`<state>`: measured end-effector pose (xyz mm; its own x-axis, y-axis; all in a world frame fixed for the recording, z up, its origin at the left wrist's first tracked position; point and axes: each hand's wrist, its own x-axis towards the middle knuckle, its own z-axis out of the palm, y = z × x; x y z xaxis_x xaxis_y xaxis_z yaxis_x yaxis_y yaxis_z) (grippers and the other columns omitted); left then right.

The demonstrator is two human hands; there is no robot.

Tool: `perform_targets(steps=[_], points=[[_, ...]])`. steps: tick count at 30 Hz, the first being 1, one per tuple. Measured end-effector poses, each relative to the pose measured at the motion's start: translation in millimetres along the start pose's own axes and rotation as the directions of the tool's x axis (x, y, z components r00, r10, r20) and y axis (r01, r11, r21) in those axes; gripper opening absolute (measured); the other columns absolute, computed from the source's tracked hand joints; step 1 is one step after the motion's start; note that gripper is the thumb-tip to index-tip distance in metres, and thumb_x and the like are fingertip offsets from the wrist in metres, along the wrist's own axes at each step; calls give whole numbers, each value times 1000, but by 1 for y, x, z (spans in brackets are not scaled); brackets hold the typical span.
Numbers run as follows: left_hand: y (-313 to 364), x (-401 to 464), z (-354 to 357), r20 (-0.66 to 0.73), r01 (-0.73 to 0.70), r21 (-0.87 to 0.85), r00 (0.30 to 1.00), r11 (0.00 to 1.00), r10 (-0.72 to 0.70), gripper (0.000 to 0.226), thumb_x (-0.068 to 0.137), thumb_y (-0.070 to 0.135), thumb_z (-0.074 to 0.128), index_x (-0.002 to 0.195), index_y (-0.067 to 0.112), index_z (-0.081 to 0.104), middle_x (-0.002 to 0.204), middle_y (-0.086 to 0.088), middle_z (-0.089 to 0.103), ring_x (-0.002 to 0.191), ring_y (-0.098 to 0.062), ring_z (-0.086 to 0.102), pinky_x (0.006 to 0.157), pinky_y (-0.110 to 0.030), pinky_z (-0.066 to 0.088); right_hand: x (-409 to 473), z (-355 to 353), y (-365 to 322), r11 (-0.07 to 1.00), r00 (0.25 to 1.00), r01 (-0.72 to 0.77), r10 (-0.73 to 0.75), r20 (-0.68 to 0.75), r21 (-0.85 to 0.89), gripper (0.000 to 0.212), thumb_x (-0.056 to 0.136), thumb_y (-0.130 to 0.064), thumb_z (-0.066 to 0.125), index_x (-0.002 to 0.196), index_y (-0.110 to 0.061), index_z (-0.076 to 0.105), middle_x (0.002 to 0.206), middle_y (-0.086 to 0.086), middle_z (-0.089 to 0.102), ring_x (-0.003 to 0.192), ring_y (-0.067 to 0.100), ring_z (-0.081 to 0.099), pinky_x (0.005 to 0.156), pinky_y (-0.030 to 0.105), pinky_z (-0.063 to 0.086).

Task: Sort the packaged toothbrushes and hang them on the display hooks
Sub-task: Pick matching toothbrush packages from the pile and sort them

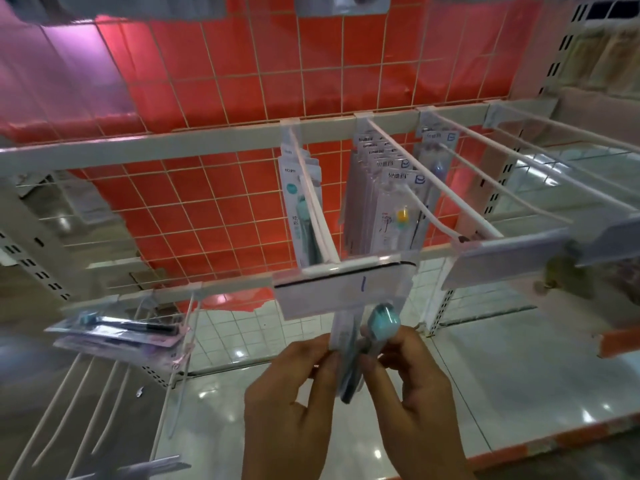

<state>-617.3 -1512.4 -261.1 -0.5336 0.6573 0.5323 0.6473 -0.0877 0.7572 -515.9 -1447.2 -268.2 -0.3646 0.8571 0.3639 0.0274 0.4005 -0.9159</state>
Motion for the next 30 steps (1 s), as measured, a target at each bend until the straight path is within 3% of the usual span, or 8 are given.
perform_targets(steps=[3, 6, 9, 14, 17, 20, 24, 30], points=[[1, -6, -2, -22, -12, -7, 1000, 1000, 12, 31, 92, 60, 40, 106, 42, 62, 97, 30, 63, 83, 11, 63, 71, 1, 43, -5, 0, 1, 1000, 1000, 12, -12, -7, -6, 24, 76, -48, 52, 100, -45, 55, 92, -25, 65, 83, 2, 62, 70, 7, 47], [1, -11, -2, -71, 51, -62, 996, 997, -55, 17, 85, 58, 53, 100, 60, 60, 91, 35, 65, 81, 10, 65, 69, 1, 45, -6, 4, 4, 997, 999, 45, -44, 22, -59, 23, 78, -44, 53, 101, -42, 57, 94, -22, 64, 83, -1, 60, 70, 5, 45], [0, -11, 0, -97, 84, -77, 991, 994, -91, 20, 80, 53, 58, 96, 64, 60, 87, 37, 65, 77, 11, 66, 67, 1, 45, -4, 6, 7, 996, 999, 46, -45, 18, -71, 25, 79, -43, 53, 103, -39, 57, 96, -18, 64, 84, 0, 60, 70, 5, 44], [-11, -5, 3, -82, 142, -54, 986, 988, -147, 27, 80, 56, 55, 104, 47, 63, 95, 33, 65, 81, 10, 66, 68, 1, 45, 5, 10, 9, 998, 1000, -4, 6, 19, -65, 31, 79, -47, 49, 102, -33, 63, 91, -17, 64, 82, 6, 59, 68, 9, 46], [-19, -4, 5, -81, 199, -31, 976, 980, -201, 14, 79, 39, 62, 90, 43, 69, 96, 32, 64, 83, 8, 65, 68, 1, 44, 9, 14, 14, 997, 999, -8, 10, 31, -74, 41, 79, -51, 48, 107, -25, 63, 91, -13, 65, 84, 6, 59, 69, 8, 45], [-21, 1, 7, -92, 196, 7, 977, 981, -194, 25, 78, 27, 60, 88, 50, 60, 91, 38, 63, 84, 11, 63, 68, 3, 42, 13, 18, 20, 997, 999, 1, 2, 43, -78, 45, 81, -50, 47, 107, -17, 64, 94, -10, 65, 88, 5, 59, 73, 8, 46], [-22, 6, 9, -93, 173, 5, 981, 985, -171, 10, 81, 37, 59, 83, 43, 67, 87, 38, 63, 83, 13, 63, 70, 4, 40, 16, 18, 21, 998, 1000, 9, -7, 30, -67, 36, 83, -45, 49, 100, -18, 64, 89, -11, 65, 86, 3, 58, 72, 3, 42], [-30, 1, 7, -135, 171, -13, 976, 985, -171, 28, 78, 48, 51, 102, 38, 62, 95, 30, 64, 85, 5, 65, 71, 2, 43, 13, 23, 25, 996, 999, 22, -20, 28, -82, 49, 79, -51, 47, 97, -10, 66, 88, -3, 67, 90, -3, 56, 74, -1, 41]])
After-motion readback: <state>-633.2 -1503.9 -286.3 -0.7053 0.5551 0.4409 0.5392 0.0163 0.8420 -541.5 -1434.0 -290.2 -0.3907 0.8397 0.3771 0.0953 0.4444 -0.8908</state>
